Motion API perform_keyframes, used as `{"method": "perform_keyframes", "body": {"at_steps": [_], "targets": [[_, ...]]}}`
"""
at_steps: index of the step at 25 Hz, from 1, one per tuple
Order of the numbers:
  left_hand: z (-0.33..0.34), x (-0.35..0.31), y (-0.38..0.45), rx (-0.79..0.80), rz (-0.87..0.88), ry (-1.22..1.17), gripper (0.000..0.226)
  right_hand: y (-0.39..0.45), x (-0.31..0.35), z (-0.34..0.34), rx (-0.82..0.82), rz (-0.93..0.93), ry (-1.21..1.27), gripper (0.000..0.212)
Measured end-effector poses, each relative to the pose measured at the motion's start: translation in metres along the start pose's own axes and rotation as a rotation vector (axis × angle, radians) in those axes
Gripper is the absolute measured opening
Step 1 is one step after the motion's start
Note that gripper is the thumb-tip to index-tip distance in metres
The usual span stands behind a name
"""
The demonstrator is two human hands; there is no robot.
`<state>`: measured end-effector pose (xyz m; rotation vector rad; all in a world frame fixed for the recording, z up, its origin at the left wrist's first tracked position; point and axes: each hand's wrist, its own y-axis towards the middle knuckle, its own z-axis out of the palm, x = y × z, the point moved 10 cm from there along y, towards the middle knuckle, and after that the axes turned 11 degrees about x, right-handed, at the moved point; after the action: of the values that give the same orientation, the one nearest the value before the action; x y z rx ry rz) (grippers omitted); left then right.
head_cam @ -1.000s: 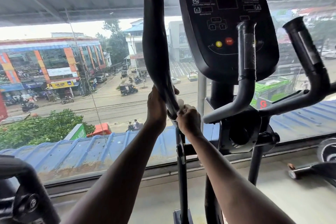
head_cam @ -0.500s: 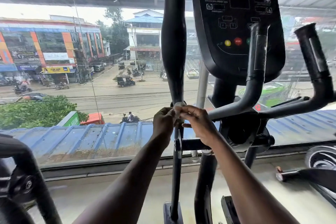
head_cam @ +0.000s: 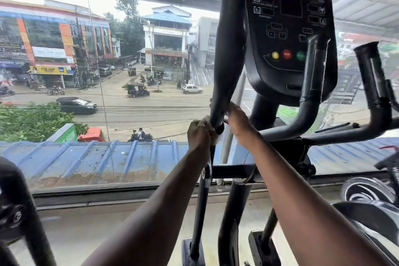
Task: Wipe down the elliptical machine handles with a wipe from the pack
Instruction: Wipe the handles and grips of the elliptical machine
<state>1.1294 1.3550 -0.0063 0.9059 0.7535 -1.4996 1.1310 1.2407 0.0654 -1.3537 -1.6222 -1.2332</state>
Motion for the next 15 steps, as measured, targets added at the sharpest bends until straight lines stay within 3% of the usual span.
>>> {"method": "perform_keyframes", "body": {"at_steps": [4, 8, 13, 15], "targets": [[0.009, -0.028, -0.014, 0.006, 0.293, 0.126, 0.009, 0.002, -0.025, 0.013, 0.032, 0.055, 0.081, 0.044], [0.008, 0.01, -0.007, 0.078, 0.195, 0.176, 0.006, 0.006, -0.024, 0.019, 0.061, 0.034, 0.202, 0.054], [0.022, -0.034, -0.034, 0.002, 0.487, 0.277, 0.006, 0.001, -0.033, 0.019, 0.057, 0.004, 0.239, 0.047], [0.018, -0.023, -0.024, -0.015, 0.359, 0.328, 0.015, 0.001, -0.028, 0.019, 0.023, 0.04, 0.274, 0.048]]}}
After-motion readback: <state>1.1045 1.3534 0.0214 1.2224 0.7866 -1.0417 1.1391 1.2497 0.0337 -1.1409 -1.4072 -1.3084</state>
